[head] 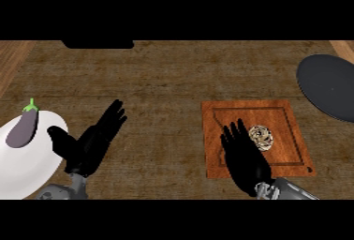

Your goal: Pick the cupcake from the cutting board and place it in the pan

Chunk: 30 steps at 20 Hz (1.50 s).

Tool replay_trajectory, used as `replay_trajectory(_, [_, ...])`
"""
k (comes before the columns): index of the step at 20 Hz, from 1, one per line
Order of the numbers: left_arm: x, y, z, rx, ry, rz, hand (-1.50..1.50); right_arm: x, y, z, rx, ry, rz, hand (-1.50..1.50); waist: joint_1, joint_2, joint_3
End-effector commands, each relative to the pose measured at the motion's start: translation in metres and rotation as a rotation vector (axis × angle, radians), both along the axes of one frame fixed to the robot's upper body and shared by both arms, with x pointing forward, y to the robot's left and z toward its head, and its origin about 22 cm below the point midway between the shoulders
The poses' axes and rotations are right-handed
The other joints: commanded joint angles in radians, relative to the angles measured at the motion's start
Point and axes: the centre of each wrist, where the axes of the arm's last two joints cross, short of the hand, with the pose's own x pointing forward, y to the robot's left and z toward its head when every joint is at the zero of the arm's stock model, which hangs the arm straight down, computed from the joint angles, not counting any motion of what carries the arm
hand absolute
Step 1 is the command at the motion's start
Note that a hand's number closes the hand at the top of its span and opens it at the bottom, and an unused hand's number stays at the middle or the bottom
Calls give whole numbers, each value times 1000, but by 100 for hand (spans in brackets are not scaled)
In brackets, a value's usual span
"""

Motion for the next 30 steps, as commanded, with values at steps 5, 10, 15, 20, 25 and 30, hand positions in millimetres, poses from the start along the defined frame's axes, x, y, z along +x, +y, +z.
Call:
replay_trajectory(5, [18,-2,4,-14,-10,-2,0,34,-26,-6,-1,-15,17,-150,-1,2,0])
replay_trajectory(10, [-8,14,13,10,-14,6,0,32,-51,-16,-26,-49,15,-150,3,0,0])
replay_trajectory(15, [-2,-8,2,14,3,-5,0,45,-16,-32,23,-25,67,150,5,1,0])
replay_trajectory(20, [8,-3,25,-5,-9,-12,0,46,-33,-28,-8,-53,218,150,3,0,0])
replay_trajectory(25, [-5,3,12,-6,7,-18,0,64,-49,-38,-20,-100,256,150,5,0,0])
replay_trajectory(30, [0,17,8,6,4,59,0,28,-100,-29,477,-4,76,150,-75,-11,4])
